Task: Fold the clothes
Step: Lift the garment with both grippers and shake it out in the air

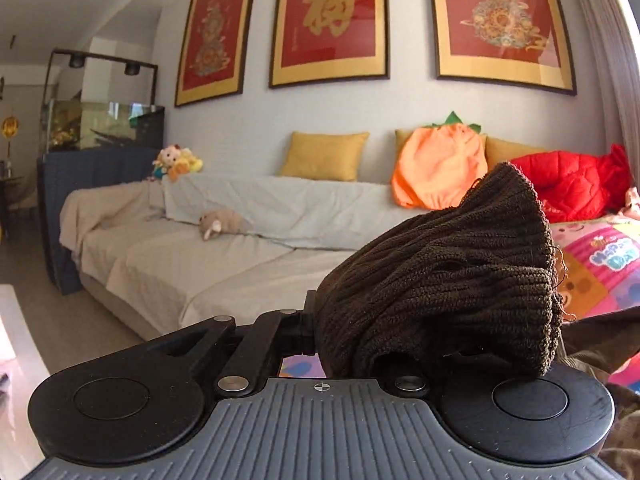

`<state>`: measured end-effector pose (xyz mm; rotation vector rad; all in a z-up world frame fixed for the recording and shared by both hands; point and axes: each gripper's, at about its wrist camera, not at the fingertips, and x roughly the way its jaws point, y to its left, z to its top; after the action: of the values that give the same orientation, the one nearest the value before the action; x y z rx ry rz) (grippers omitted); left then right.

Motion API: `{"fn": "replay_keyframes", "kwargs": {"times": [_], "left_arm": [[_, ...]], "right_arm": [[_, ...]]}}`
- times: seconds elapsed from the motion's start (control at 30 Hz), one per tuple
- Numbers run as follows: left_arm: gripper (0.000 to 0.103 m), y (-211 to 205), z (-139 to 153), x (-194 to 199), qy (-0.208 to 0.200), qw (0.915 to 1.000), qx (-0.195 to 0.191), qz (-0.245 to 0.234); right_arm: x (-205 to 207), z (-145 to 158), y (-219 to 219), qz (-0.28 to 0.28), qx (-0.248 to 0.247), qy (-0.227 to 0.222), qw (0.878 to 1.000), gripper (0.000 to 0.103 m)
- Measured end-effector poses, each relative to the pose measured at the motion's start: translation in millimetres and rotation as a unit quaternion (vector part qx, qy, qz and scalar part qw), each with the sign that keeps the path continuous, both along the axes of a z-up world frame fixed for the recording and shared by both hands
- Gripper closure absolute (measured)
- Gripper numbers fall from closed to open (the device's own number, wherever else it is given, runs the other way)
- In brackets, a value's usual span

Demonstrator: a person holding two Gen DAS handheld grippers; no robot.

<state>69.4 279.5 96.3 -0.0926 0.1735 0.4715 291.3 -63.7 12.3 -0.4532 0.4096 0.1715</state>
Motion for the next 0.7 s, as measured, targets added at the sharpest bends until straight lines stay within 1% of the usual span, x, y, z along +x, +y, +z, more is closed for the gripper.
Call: {"fn": "replay_keyframes", "kwargs": {"times": [0.03,0.1,0.17,0.23,0.33,0.43,0.5,0.57,0.6,0.63,0.7], "left_arm": [[0.098,-4.7,8.8,-5.8,-0.013,0.9999,0.001,-0.003],[0.098,-14.9,26.4,-18.7,-0.04,0.9992,0.006,-0.007],[0.098,-28.5,45.4,-36.5,-0.073,0.9971,0.019,-0.011],[0.098,-38.7,66.3,-56.7,-0.107,0.9938,0.024,-0.018],[0.098,-55.1,95.3,-91.2,-0.164,0.9853,0.036,-0.028],[0.097,-71.7,125.9,-125.1,-0.224,0.9724,0.051,-0.041],[0.097,-80.7,141.6,-137.9,-0.253,0.9643,0.063,-0.044],[0.097,-85.1,152.0,-134.8,-0.264,0.9611,0.067,-0.046],[0.097,-87.4,157.2,-133.2,-0.269,0.9594,0.069,-0.047],[0.097,-89.6,162.3,-131.5,-0.274,0.9578,0.071,-0.048],[0.097,-91.2,162.7,-112.8,-0.262,0.9609,0.072,-0.052]], "right_arm": [[-12.3,24.1,-16.3,-0.003,0.024,-0.016,1.0,0.101],[-44.1,70.0,-45.7,-0.008,0.056,-0.057,0.997,0.101],[-91.4,121.1,-81.0,-0.01,0.082,-0.118,0.99,0.101],[-139.7,161.4,-112.8,-0.017,0.105,-0.174,0.979,0.101],[-215.4,209.5,-158.9,-0.024,0.144,-0.248,0.958,0.101],[-289.8,241.0,-192.8,-0.027,0.159,-0.318,0.934,0.101],[-321.3,255.0,-211.0,-0.031,0.168,-0.343,0.924,0.101],[-352.4,269.0,-229.3,-0.034,0.176,-0.367,0.912,0.101],[-359.0,273.2,-237.7,-0.04,0.182,-0.372,0.909,0.101],[-357.6,274.3,-243.5,-0.046,0.185,-0.37,0.909,0.101],[-354.6,276.4,-255.0,-0.057,0.193,-0.367,0.908,0.101]]}}
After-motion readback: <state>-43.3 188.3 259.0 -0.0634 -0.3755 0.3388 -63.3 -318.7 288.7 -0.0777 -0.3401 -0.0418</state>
